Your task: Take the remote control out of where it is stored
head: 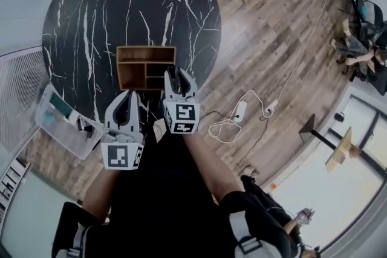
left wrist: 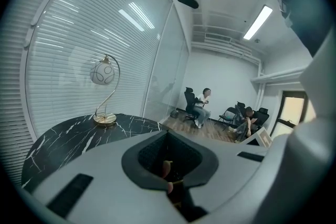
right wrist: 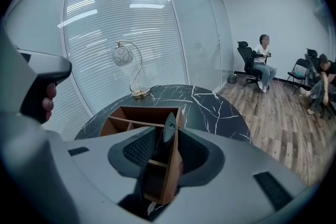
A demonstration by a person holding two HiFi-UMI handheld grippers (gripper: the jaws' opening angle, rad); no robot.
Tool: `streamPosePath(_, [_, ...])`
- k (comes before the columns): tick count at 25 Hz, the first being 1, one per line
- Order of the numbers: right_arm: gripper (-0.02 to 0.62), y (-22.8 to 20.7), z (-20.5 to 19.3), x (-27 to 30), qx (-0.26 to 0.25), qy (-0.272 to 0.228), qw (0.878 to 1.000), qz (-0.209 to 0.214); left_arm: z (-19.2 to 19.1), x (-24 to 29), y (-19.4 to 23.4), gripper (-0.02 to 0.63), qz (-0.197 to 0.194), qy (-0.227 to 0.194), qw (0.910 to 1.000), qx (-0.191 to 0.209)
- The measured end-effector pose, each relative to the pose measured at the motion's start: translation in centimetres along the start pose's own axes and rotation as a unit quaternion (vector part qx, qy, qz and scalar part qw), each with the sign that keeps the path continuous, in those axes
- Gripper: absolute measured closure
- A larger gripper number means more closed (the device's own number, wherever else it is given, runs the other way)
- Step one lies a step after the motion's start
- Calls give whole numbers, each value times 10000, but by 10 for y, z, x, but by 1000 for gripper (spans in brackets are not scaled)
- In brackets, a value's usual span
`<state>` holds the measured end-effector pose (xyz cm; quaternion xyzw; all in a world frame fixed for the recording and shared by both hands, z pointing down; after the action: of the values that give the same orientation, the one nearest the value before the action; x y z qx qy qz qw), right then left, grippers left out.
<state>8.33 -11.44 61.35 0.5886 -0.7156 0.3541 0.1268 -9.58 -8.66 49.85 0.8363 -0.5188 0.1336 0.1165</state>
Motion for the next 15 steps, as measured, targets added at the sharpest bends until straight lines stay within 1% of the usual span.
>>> streamPosePath(2, [465, -1, -1, 1, -45, -22, 10000, -38, -2, -1, 1, 598, 24, 20, 10000, -38])
streamPosePath(5, [480, 0, -2, 1, -47, 2, 10000, -65, -2, -1, 2, 598, 5, -9, 10000, 48])
streamPosePath(9, [492, 1, -2, 1, -42, -1, 10000, -86, -2, -1, 2, 598, 42, -41, 10000, -1])
streamPosePath(12, [495, -1, -5, 2, -40, -20, 9999, -90, -3, -2, 2, 598, 52, 27, 10000, -72])
streamPosePath(15, [499, -1, -4, 2, -10, -27, 10000, -51, -3, -3, 3, 598, 52, 38, 10000, -54])
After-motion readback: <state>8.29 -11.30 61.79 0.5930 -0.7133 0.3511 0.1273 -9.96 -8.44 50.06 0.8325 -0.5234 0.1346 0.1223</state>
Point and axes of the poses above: the fingertips, and each gripper's own axes: x forward along the fingers, y to its left, z out of its top, the point moved 9 cm from there along -x, backward along the fingers, and after that the axes turned 12 degrees about x, right-handed, at the moved point
